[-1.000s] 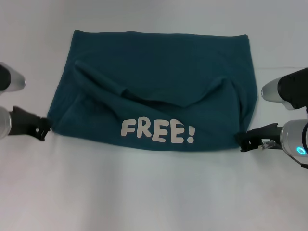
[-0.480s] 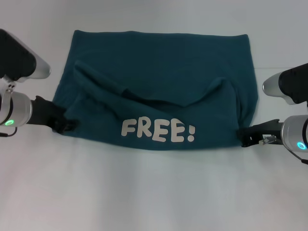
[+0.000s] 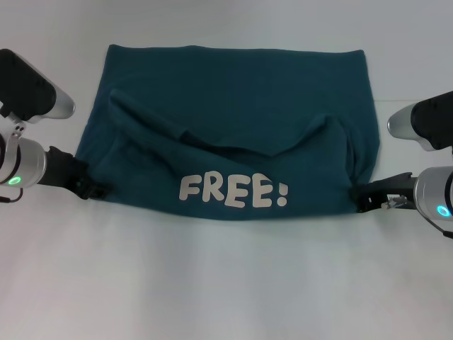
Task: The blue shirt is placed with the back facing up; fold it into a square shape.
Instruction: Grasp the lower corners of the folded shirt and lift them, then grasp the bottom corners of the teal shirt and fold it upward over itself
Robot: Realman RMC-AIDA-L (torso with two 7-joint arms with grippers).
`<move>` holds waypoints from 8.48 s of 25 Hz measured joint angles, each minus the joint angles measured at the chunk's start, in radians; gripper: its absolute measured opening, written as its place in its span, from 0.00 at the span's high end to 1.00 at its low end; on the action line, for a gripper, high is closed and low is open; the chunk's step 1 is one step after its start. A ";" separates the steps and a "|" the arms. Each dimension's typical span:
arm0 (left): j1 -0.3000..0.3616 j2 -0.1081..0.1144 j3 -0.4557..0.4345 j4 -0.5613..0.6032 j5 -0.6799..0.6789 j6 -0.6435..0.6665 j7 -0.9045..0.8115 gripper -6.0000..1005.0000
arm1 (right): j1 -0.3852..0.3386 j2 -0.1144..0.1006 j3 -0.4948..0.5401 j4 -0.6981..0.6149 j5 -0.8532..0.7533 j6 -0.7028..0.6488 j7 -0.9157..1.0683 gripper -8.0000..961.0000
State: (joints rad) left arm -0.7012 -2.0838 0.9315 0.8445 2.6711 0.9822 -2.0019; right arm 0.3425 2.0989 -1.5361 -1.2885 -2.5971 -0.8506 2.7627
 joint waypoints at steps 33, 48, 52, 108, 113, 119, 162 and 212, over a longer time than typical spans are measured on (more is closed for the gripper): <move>-0.009 -0.011 0.002 -0.087 0.042 -0.122 -0.007 0.73 | 0.013 -0.001 0.004 0.025 -0.001 0.027 -0.001 0.97; 0.008 -0.027 0.014 -0.063 0.051 -0.081 0.041 0.94 | 0.012 -0.002 0.000 0.023 -0.001 0.026 -0.005 0.97; 0.037 -0.037 0.015 -0.004 0.052 -0.023 0.042 0.94 | -0.004 -0.001 -0.014 0.008 0.000 0.021 -0.009 0.97; 0.345 -0.087 0.116 0.579 -0.049 0.433 0.042 0.95 | -0.492 0.003 -0.110 -0.357 0.312 -0.030 -0.293 0.97; 0.314 -0.084 0.118 0.532 -0.034 0.388 0.015 0.90 | -0.477 0.001 -0.084 -0.351 0.312 -0.028 -0.290 0.97; 0.261 -0.079 0.115 0.447 0.018 0.396 -0.007 0.69 | -0.436 -0.001 -0.052 -0.320 0.313 -0.035 -0.286 0.97; 0.186 -0.079 0.112 0.291 0.029 0.358 0.016 0.68 | -0.306 -0.004 0.068 -0.170 0.311 -0.036 -0.289 0.97; 0.174 -0.079 0.084 0.434 -0.056 0.905 0.193 0.95 | -0.721 0.004 0.119 -0.418 0.659 -0.139 -0.627 0.98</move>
State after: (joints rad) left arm -0.5274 -2.1628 1.0159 1.2788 2.6154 1.8869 -1.8090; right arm -0.3787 2.1025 -1.4170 -1.7062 -1.9376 -0.9893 2.1358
